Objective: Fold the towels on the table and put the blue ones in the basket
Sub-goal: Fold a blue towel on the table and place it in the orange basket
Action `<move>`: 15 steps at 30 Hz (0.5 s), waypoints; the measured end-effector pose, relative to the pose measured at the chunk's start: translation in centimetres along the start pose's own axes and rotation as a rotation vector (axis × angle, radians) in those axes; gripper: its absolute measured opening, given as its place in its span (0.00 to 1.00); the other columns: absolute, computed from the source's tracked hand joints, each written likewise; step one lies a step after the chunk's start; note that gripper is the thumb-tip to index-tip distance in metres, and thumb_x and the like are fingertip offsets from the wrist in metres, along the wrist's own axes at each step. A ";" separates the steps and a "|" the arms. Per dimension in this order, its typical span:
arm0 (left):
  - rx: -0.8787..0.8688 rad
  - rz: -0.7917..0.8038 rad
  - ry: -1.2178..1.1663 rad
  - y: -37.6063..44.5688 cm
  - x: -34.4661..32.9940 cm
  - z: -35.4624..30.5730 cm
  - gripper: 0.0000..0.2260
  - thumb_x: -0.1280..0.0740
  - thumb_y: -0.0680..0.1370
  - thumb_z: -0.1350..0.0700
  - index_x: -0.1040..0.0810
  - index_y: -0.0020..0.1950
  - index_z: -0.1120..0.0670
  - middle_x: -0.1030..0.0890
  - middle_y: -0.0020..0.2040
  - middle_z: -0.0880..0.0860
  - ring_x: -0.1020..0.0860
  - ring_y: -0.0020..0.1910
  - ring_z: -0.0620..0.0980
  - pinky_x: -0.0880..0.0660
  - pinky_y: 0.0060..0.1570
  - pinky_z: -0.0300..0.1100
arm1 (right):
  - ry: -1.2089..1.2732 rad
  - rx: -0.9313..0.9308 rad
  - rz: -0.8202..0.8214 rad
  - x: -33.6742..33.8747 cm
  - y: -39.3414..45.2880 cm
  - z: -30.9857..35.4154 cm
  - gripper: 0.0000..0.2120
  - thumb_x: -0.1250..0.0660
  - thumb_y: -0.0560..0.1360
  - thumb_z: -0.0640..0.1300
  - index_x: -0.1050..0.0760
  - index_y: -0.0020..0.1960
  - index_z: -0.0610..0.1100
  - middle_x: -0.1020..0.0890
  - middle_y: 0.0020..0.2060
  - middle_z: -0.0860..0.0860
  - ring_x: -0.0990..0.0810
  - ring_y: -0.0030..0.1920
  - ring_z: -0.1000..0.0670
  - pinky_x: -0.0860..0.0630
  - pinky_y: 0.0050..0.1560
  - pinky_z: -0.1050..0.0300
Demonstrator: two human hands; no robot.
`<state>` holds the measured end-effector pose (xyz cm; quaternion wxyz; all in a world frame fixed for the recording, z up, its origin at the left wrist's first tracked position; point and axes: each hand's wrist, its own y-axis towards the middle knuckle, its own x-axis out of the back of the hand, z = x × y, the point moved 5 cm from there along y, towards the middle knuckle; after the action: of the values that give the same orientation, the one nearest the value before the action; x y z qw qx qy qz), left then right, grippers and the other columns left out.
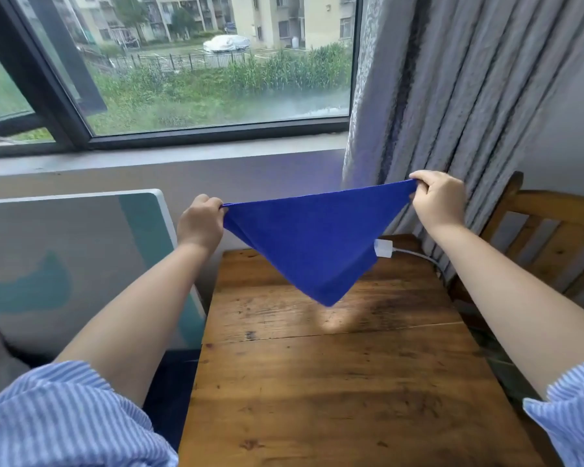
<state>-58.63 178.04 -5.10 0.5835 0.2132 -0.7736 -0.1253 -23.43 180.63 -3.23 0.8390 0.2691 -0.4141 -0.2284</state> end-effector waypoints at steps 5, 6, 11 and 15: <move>0.112 0.016 -0.123 0.2 -1.3 0.9 0.11 0.43 0.77 0.65 0.23 0.51 0.66 0.22 0.50 0.67 0.26 0.51 0.64 0.31 0.48 0.48 | 0.044 -0.072 0.048 -1.4 0.0 -0.5 0.15 0.44 0.73 0.28 0.22 0.53 0.31 0.19 0.49 0.33 0.21 0.50 0.36 0.28 0.52 0.53; 0.135 0.027 -0.142 0.2 -1.6 1.0 0.11 0.43 0.77 0.65 0.23 0.51 0.66 0.21 0.50 0.67 0.26 0.51 0.64 0.31 0.49 0.49 | 0.037 -0.087 0.057 -1.9 0.0 -0.7 0.15 0.44 0.73 0.28 0.22 0.53 0.31 0.19 0.50 0.33 0.21 0.51 0.37 0.29 0.52 0.53; 0.288 0.103 -0.176 0.5 -3.6 2.2 0.12 0.44 0.78 0.64 0.23 0.53 0.65 0.21 0.52 0.65 0.25 0.54 0.62 0.30 0.50 0.47 | -0.003 -0.103 0.175 -4.6 0.3 -1.4 0.15 0.43 0.73 0.28 0.22 0.54 0.31 0.21 0.53 0.33 0.23 0.53 0.37 0.33 0.53 0.54; 0.397 0.150 -0.187 0.6 -5.5 3.5 0.12 0.45 0.78 0.65 0.24 0.54 0.66 0.22 0.55 0.65 0.26 0.55 0.62 0.31 0.52 0.47 | -0.049 -0.074 0.311 -7.8 -0.1 -1.7 0.15 0.44 0.72 0.27 0.24 0.55 0.30 0.24 0.55 0.34 0.25 0.55 0.38 0.31 0.54 0.54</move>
<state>-60.82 180.95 -10.53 0.4638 0.2532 -0.8473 0.0537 -26.35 185.72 -8.63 0.8633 0.1650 -0.4623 -0.1171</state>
